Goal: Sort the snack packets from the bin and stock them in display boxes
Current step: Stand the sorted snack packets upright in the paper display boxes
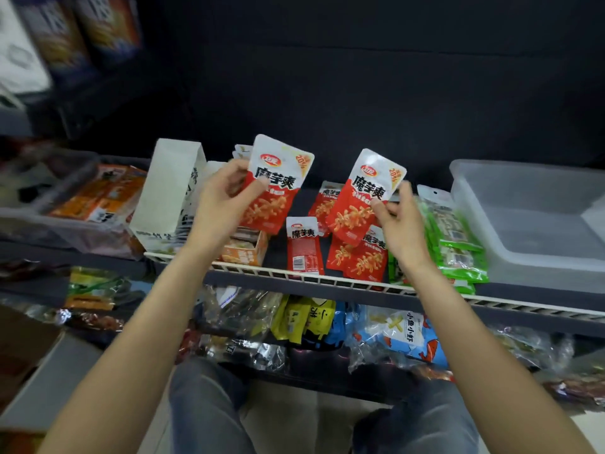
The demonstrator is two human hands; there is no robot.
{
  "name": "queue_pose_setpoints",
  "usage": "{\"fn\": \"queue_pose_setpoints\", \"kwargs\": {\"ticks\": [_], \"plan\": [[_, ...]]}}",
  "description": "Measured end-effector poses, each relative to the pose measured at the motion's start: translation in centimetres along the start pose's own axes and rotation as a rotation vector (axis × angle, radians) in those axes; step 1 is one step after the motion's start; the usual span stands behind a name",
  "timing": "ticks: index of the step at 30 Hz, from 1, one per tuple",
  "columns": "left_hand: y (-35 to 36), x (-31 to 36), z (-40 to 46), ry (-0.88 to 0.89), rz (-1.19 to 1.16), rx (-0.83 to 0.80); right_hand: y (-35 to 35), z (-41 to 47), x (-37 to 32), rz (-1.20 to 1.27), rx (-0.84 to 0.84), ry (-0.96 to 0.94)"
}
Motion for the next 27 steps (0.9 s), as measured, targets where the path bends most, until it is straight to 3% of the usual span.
{"fn": "queue_pose_setpoints", "kwargs": {"ticks": [5, 8, 14, 20, 27], "plan": [[-8.3, 2.9, -0.4, 0.164, -0.003, 0.071, 2.9, 0.6, -4.5, 0.079, -0.021, -0.064], [-12.2, 1.1, 0.7, 0.148, 0.009, 0.13, 4.8, 1.1, -5.7, 0.108, -0.009, -0.04], [-13.0, -2.7, 3.6, 0.142, 0.117, 0.098, 8.1, 1.4, -8.2, 0.25, 0.064, -0.071], [-12.5, -5.3, 6.0, 0.163, 0.48, 0.13, 10.1, 2.1, -8.4, 0.378, 0.183, -0.015], [-11.7, -8.9, 6.6, 0.223, 1.037, 0.036, 12.8, 3.8, -10.0, 0.348, 0.145, -0.049]]}}
Point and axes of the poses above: each hand's wrist, its own z-axis towards the middle knuckle, its own y-axis out of the palm, x = y × z, the point moved 9 cm from there along z, towards the middle knuckle, and after that the axes turned 15 degrees about -y, right-handed, at the moved point
